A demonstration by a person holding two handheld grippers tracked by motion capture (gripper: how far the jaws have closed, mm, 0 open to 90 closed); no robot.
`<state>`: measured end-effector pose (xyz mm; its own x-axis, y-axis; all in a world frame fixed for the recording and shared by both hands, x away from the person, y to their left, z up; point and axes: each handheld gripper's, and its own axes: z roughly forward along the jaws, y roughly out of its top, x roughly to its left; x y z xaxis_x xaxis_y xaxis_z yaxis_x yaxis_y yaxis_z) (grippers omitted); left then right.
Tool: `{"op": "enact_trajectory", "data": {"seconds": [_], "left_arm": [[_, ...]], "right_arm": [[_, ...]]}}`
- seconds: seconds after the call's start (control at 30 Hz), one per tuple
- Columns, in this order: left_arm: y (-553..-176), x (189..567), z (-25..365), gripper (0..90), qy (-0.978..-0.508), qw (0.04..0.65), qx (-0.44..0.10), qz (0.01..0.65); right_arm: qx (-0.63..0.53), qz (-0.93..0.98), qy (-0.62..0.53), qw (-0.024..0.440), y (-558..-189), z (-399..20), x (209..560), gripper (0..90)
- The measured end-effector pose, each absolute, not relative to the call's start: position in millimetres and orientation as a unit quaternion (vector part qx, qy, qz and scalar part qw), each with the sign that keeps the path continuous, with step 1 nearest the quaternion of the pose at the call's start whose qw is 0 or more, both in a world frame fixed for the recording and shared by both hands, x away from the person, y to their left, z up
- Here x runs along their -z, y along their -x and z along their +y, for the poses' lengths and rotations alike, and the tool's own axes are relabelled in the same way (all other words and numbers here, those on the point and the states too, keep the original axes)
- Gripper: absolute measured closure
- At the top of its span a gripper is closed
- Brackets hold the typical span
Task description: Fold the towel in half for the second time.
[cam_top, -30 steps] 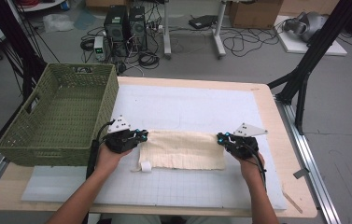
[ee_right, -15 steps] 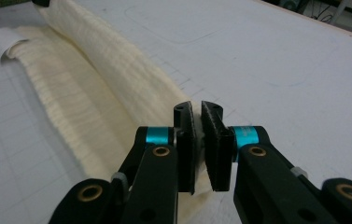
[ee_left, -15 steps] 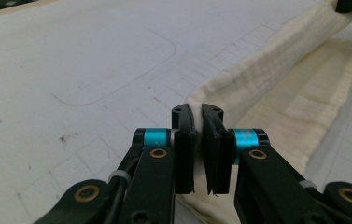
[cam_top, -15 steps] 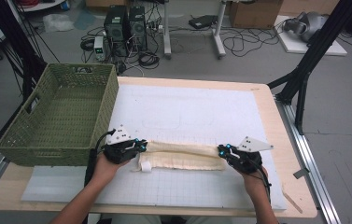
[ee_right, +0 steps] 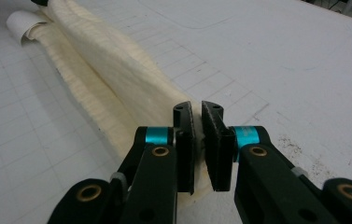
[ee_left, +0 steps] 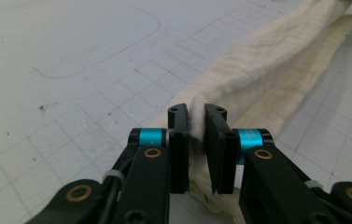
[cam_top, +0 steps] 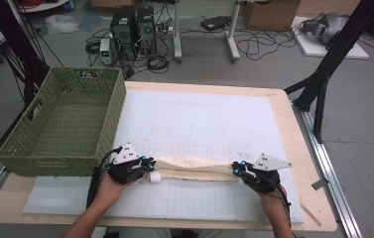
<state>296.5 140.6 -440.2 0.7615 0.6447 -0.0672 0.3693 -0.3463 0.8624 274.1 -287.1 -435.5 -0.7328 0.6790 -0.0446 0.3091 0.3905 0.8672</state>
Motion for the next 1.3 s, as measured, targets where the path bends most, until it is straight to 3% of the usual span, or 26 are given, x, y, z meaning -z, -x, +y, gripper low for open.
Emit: {"op": "enact_trajectory", "data": {"seconds": [0.17,0.33,0.47,0.67,0.83,0.9,1.0,1.2,1.3], "left_arm": [[-300,433,148,50.1,-0.78,0.504,-0.127,0.349],[-297,418,151,44.4,-0.76,0.54,-0.147,0.332],[-294,413,148,45.8,-0.752,0.551,-0.151,0.329],[-292,424,130,61.3,-0.789,0.521,-0.127,0.3],[-293,434,122,64.4,-0.811,0.482,-0.132,0.303],[-294,437,121,65.2,-0.816,0.472,-0.131,0.305],[-295,440,120,67.4,-0.825,0.457,-0.139,0.302],[-294,443,118,69.8,-0.834,0.443,-0.145,0.296],[-295,446,118,70.2,-0.837,0.438,-0.145,0.293]], "right_arm": [[-0.453,0.815,-0.302,0.199,-272,-285,437,83.6],[-0.449,0.815,-0.304,0.202,-269,-288,437,83.2],[-0.449,0.815,-0.307,0.203,-268,-289,437,82.9],[-0.438,0.823,-0.299,0.203,-264,-288,436,79.5],[-0.465,0.803,-0.313,0.201,-257,-295,426,64.4],[-0.474,0.789,-0.322,0.221,-255,-297,419,54.9],[-0.483,0.767,-0.339,0.253,-255,-295,409,49.2],[-0.471,0.771,-0.342,0.258,-269,-264,408,51.7],[-0.457,0.793,-0.327,0.236,-274,-247,422,55.5]]}}
